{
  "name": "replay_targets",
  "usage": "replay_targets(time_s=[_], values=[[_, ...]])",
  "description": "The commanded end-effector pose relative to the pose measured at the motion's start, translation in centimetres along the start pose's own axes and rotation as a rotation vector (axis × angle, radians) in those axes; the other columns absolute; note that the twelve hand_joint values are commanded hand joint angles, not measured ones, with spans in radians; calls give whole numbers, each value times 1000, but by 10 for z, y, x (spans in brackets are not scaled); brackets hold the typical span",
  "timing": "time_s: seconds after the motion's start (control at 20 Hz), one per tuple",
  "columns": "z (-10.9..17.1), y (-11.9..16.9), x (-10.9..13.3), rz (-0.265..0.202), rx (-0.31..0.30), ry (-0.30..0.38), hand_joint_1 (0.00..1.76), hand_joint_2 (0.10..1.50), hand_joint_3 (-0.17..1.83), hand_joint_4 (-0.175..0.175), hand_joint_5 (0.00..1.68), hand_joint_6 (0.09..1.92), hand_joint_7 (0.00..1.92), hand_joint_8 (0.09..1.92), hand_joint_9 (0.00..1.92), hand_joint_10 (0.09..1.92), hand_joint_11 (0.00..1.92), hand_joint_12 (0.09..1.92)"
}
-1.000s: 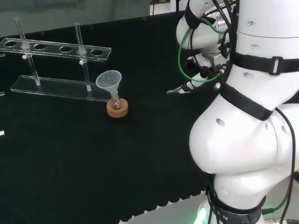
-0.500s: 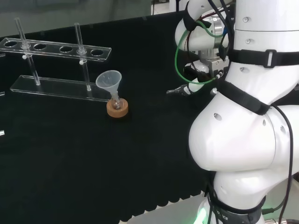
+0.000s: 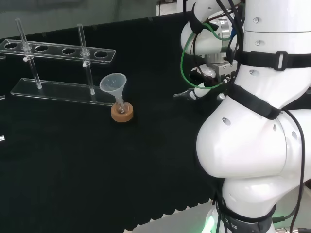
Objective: Pick up the weighing funnel.
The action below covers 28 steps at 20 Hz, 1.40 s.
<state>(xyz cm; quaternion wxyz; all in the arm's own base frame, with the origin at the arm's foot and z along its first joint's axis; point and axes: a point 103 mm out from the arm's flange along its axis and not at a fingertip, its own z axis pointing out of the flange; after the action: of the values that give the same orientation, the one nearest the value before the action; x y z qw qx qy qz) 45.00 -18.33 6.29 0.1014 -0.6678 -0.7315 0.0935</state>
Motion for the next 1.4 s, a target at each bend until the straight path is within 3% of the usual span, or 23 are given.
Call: replay_targets(time_s=[0.05,0.9,1.1,1.4], values=[[3,2,5,-5,-7,2,583,639,251,-58,537,778,782,744,858,618,721,1250],[21,15,30,-25,-55,35,600,625,303,-57,709,1174,1056,799,1072,572,849,1187],[23,16,30,-29,-73,50,615,621,327,-82,793,1200,1116,830,1152,554,938,1122],[15,9,26,-27,-154,44,681,622,376,-165,997,1119,1276,816,1366,447,1200,924]])
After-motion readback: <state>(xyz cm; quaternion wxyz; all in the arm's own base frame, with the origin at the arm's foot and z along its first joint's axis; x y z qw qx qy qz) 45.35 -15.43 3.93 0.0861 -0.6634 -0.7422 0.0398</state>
